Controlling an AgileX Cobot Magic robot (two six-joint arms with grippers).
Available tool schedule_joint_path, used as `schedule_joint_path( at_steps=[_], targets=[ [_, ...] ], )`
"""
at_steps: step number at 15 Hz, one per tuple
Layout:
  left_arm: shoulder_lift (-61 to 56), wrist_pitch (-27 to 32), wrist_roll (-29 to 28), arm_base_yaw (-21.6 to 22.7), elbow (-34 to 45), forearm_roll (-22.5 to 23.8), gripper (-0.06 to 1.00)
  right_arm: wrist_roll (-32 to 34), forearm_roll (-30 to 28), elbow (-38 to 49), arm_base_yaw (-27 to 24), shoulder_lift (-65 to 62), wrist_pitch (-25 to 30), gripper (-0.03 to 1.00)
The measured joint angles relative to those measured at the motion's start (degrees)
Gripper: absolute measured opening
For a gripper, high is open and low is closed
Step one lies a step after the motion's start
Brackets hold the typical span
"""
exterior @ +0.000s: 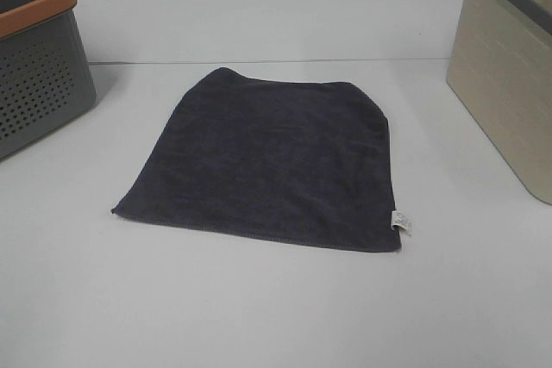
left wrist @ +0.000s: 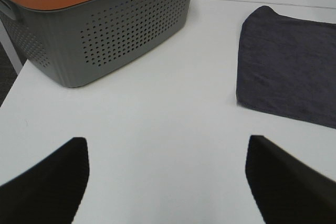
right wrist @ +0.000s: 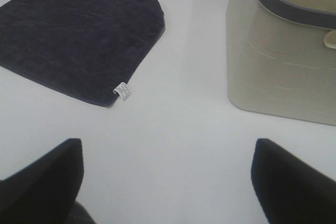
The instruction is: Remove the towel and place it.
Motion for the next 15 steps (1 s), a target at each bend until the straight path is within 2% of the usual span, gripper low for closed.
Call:
schedule_joint_path(
  at_steps=[15],
  targets=[
    [0.0,0.0,0.1,0.0,0.0,-0.1,0.76,0.9,0.0,0.0,0.2,0.0,0.0,0.84]
  ],
)
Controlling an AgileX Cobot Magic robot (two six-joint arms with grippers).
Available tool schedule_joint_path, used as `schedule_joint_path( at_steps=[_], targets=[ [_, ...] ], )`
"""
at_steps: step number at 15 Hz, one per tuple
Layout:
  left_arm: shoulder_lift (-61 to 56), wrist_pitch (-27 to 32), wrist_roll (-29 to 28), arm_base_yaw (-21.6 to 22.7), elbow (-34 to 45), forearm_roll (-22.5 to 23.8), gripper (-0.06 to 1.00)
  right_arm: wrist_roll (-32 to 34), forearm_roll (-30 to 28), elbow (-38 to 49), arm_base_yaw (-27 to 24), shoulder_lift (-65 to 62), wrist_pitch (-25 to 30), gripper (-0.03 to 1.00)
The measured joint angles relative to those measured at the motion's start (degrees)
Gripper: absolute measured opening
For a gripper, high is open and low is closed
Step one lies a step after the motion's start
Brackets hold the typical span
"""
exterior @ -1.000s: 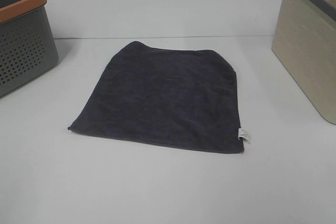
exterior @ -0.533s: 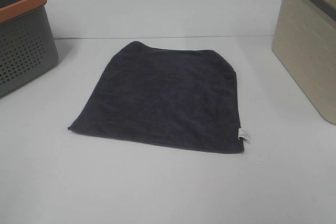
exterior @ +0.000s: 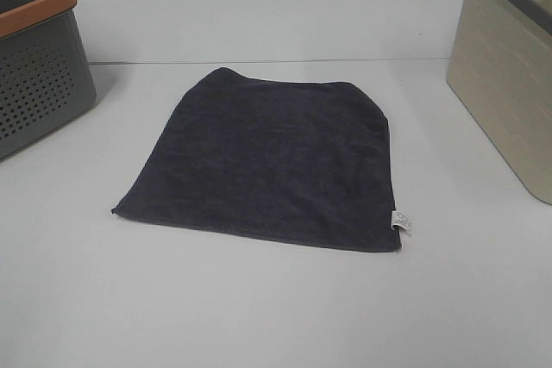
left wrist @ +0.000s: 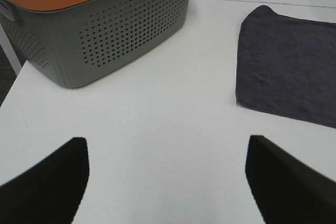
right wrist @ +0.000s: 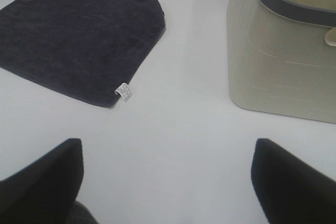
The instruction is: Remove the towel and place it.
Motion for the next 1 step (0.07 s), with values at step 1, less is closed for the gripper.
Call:
schedule_joint_path(
  at_steps=[1],
  targets=[
    [0.0,0.0,0.0,0.0,0.0,0.0,0.76,0.0,0.0,0.0,0.0,0.0,0.0,0.84]
  ],
)
